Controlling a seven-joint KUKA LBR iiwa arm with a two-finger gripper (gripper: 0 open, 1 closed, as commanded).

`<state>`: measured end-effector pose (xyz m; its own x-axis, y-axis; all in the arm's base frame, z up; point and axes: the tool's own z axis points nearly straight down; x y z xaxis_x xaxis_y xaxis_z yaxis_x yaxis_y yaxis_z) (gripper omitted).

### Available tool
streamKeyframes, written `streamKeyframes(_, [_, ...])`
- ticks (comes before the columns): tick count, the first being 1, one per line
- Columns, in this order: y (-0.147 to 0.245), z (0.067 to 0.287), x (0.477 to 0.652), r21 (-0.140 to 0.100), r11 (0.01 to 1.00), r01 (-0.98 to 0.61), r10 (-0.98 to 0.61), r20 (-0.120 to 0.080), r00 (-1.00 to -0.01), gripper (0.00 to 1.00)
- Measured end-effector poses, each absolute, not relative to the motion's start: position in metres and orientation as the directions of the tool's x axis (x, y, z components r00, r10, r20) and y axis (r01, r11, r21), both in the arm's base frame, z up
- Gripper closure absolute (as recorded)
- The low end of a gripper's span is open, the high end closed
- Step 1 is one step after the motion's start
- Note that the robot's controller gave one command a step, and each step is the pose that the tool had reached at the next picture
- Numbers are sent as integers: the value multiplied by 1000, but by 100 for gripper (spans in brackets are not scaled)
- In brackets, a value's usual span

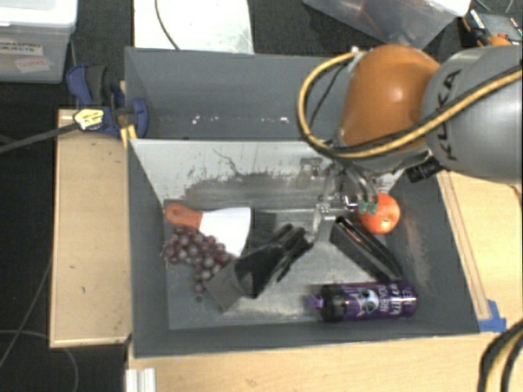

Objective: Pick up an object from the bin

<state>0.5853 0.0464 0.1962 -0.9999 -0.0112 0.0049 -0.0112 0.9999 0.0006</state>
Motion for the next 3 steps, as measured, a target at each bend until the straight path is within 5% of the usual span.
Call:
streamKeyframes(1, [46,201,587,1,1000,-9,-9,-4,-1000,0])
streamKeyframes(2, [64,78,561,0,857,-515,-515,-3,-857,0])
streamKeyframes(3, [63,148,560,-3,881,-473,-473,-9,-881,0])
